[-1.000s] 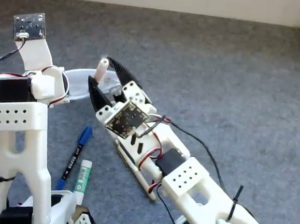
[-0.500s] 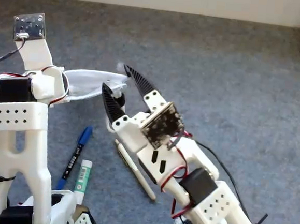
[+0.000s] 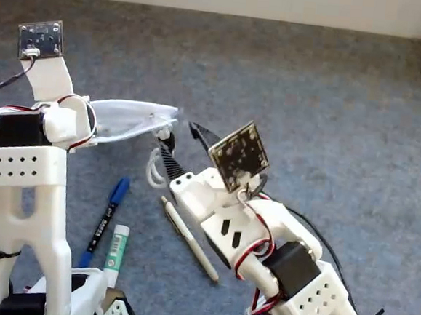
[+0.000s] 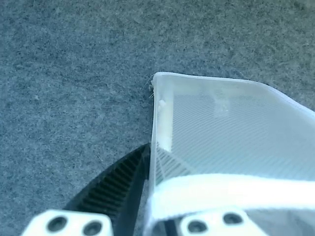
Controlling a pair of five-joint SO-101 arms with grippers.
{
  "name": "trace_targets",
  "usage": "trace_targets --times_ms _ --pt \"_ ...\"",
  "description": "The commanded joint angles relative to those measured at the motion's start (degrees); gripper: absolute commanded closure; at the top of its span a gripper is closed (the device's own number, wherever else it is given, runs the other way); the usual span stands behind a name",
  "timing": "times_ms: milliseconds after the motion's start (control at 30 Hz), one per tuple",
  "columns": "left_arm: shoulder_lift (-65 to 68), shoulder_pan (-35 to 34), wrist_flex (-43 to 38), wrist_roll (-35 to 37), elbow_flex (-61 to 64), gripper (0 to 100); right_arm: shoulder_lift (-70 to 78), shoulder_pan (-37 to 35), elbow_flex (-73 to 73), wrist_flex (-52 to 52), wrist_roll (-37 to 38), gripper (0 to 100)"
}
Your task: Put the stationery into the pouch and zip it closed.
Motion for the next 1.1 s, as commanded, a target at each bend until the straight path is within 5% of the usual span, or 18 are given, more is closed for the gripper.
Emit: trace_targets --times_ms 0,333,1067 --pt "0.40 -3.65 -2.02 0.62 -0.04 99 -1.19 2.77 -3.47 3.30 -2.55 81.9" --pt "0.40 -8.84 -2.64 3.16 -1.71 99 1.98 3.03 -1.45 6.20 -2.81 81.9" --pt "0.40 -10.15 -2.99 5.36 -1.45 99 38.81 -3.56 -1.54 4.97 -5.45 81.9"
